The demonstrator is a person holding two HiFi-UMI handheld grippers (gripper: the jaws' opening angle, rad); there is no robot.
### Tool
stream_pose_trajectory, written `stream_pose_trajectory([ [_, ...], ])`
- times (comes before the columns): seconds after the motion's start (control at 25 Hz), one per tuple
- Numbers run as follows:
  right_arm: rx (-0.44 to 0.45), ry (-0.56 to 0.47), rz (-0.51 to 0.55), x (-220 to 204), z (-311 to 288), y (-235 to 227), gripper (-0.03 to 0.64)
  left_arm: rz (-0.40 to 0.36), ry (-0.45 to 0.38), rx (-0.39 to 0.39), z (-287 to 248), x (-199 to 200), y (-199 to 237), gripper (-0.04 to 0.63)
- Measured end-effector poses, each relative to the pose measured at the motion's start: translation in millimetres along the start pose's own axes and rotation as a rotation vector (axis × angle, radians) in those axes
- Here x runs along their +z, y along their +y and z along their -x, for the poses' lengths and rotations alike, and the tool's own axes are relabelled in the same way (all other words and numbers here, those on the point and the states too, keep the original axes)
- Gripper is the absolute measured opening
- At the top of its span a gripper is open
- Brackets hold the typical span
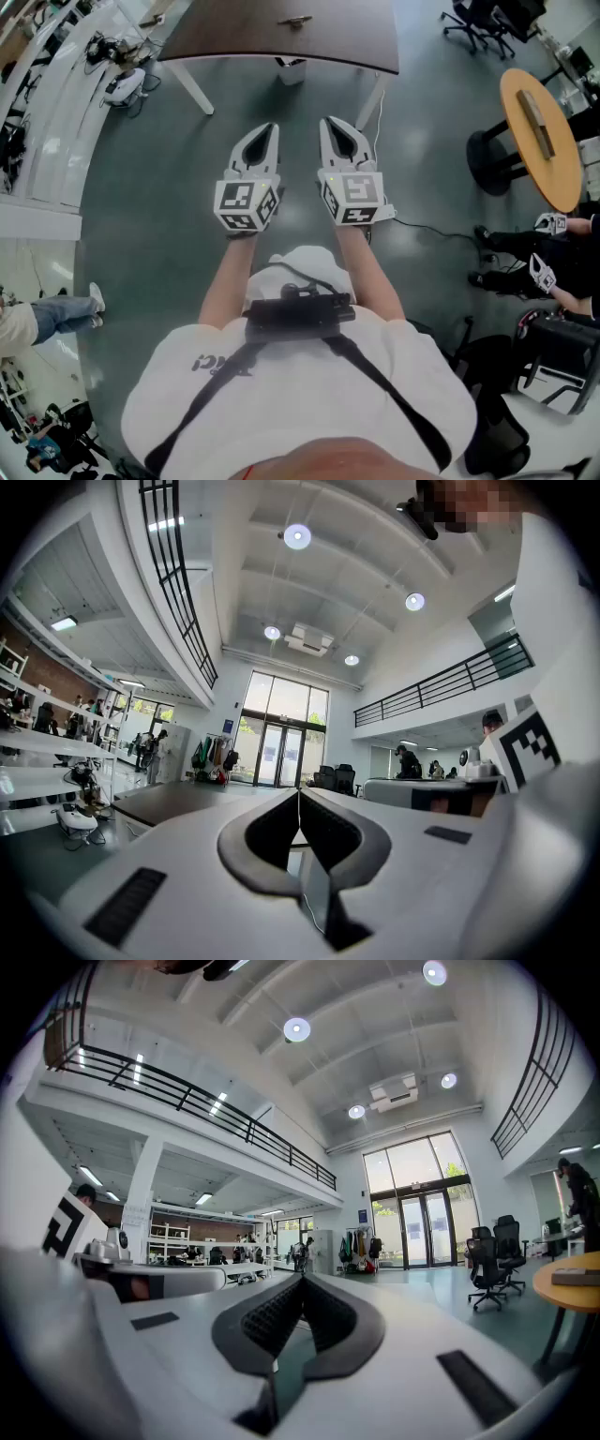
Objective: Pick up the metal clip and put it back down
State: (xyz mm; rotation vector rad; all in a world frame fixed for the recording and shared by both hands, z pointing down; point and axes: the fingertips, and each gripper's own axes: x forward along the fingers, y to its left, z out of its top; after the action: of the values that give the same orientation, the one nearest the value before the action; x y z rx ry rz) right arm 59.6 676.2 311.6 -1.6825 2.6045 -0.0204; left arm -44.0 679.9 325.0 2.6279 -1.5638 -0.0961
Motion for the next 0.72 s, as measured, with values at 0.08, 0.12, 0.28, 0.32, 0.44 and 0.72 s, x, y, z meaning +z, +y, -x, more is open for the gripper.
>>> stream_pose_trajectory([
  [0.08,-0.007,0.001,-0.019,0,5,-8,0.005,-0.001,-0.002,0.003,-2,0,-7,0.014],
  [0.12,-0.009,0.003,-0.028,-1,8,-12,0.005,-0.001,-0.002,0.006,-3,-1,-11,0.014],
  [0.28,-0.016,0.008,-0.048,-3,18,-26,0.005,0.002,0.002,0.015,-7,-3,-24,0.014],
  [0.32,-0.015,0.01,-0.05,-4,19,-27,0.005,0.003,0.003,0.017,-7,-4,-25,0.014],
  [0.44,-0.004,0.01,-0.05,-6,17,-23,0.005,0.01,0.008,0.029,-7,-7,-21,0.014],
  [0.72,0.018,-0.003,-0.059,-8,43,-40,0.005,-0.017,0.026,0.044,-9,-19,-58,0.014],
])
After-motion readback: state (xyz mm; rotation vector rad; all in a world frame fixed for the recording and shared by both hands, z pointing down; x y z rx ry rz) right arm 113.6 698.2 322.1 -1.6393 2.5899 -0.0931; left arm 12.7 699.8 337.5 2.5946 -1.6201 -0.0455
